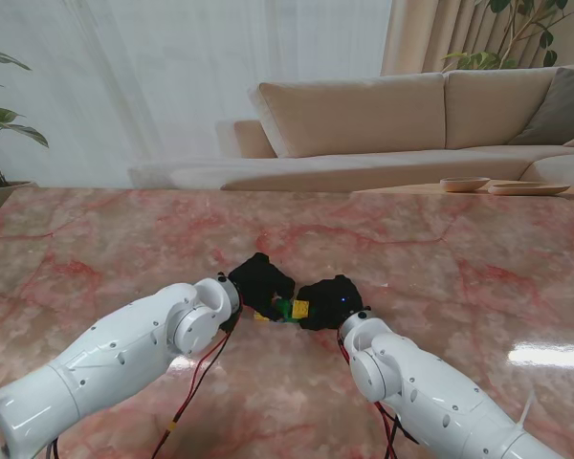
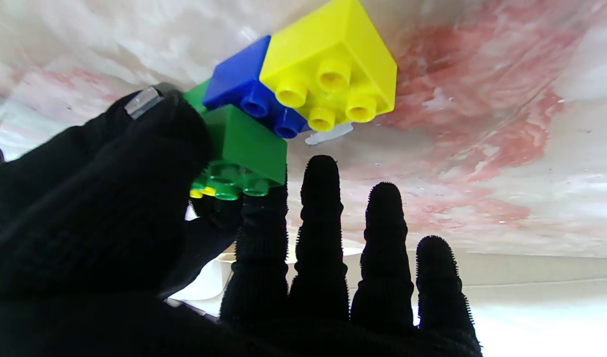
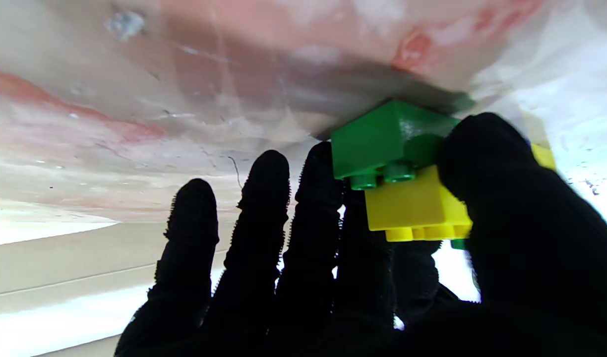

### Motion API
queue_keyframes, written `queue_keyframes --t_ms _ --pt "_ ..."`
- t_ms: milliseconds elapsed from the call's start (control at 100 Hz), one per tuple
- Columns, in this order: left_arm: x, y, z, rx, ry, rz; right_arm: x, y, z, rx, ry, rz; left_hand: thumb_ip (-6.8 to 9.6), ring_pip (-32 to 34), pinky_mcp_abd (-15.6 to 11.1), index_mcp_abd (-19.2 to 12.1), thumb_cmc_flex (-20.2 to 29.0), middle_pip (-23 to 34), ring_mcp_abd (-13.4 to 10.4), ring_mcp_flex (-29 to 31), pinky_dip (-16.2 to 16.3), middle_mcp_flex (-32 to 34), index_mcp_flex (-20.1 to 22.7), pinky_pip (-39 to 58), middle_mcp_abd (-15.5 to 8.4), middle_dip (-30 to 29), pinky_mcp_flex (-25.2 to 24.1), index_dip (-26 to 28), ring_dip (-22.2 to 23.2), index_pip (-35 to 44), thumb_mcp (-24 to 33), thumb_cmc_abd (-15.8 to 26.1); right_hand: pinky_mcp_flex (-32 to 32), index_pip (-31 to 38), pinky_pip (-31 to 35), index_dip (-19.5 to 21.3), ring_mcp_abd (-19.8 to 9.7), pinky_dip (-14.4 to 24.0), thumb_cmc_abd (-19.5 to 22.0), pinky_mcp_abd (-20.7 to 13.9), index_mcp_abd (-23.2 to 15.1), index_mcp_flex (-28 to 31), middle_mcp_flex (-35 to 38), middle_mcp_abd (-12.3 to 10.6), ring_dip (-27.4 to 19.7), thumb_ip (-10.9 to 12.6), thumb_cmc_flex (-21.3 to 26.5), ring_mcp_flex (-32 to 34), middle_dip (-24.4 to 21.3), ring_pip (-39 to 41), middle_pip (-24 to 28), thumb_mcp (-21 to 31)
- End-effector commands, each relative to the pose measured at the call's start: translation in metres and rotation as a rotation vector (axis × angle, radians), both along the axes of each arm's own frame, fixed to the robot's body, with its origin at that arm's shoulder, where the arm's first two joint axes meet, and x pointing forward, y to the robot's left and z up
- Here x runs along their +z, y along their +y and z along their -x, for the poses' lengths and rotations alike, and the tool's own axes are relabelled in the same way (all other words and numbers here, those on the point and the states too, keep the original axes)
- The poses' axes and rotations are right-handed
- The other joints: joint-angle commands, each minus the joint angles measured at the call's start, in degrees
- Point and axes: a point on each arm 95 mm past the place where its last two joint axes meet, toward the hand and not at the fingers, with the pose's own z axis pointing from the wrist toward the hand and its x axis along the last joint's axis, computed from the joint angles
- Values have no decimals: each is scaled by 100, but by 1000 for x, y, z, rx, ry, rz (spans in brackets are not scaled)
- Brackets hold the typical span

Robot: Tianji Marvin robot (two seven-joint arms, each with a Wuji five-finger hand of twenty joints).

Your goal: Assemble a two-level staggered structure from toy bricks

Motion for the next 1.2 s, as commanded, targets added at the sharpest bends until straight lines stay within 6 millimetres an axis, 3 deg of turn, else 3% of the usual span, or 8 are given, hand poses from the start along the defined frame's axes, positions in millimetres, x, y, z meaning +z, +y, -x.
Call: queue_keyframes --t_ms 0,230,440,800,970,1100,1190 --pt "-2 -3 -1 6 -3 5 -11 -2 6 -4 40 11 128 -76 79 -174 -131 -12 120 45 -30 -53 104 -192 -72 54 -127 156 73 50 79 155 -75 -192 195 -182 -101 137 35 37 -41 247 59 -32 94 -79 68 82 44 110 -3 10" --pt "-3 -6 -1 4 -9 11 -11 -3 7 -4 39 11 131 -61 73 -189 -182 40 117 36 -22 -73 45 -215 -87 88 -127 290 80 130 90 133 -69 -194 199 -188 -105 144 27 41 -43 244 59 -25 94 -100 74 90 44 111 -9 40" --pt "-4 -6 0 -13 -10 -5 -11 -3 8 -3 41 14 432 -102 69 -12 -492 -13 120 -52 -27 -204 -67 -315 -63 71 -143 420 59 -59 256 74 -69 -191 197 -191 -106 147 19 41 -45 249 69 -21 93 -112 66 92 45 107 -8 59" --pt "-1 -3 -1 -15 -28 -11 -10 -3 8 0 42 14 409 -227 2 286 -660 -240 118 -396 20 -807 -746 -732 -7 -80 -184 298 8 -659 75 -87 -74 -180 194 -195 -103 151 20 44 -50 256 76 -26 94 -138 71 93 49 106 -7 54" --pt "1 1 1 -12 -27 30 -11 -3 8 0 42 15 360 -324 -48 495 -807 -386 83 -616 229 -1137 -986 -1081 7 -282 -194 -179 -61 -1294 -14 -144 -74 -176 193 -199 -99 153 29 44 -48 248 72 -26 97 -141 68 87 50 105 -6 57" --pt "8 3 4 10 -33 101 -11 -2 8 2 43 15 381 -328 -69 483 -820 -390 68 -602 359 -1124 -941 -1149 -5 -345 -188 -345 -62 -1370 -128 43 -73 -178 192 -202 -96 154 24 44 -38 245 71 -21 98 -132 65 90 50 103 -7 63" --pt "13 6 7 26 -38 147 -11 -2 8 2 41 15 440 -229 -17 273 -752 -306 115 -382 537 -809 -621 -987 -42 -334 -173 -300 -11 -1109 -114 185 -73 -176 192 -203 -95 155 17 44 -50 247 69 -22 98 -134 72 91 49 102 -9 67"
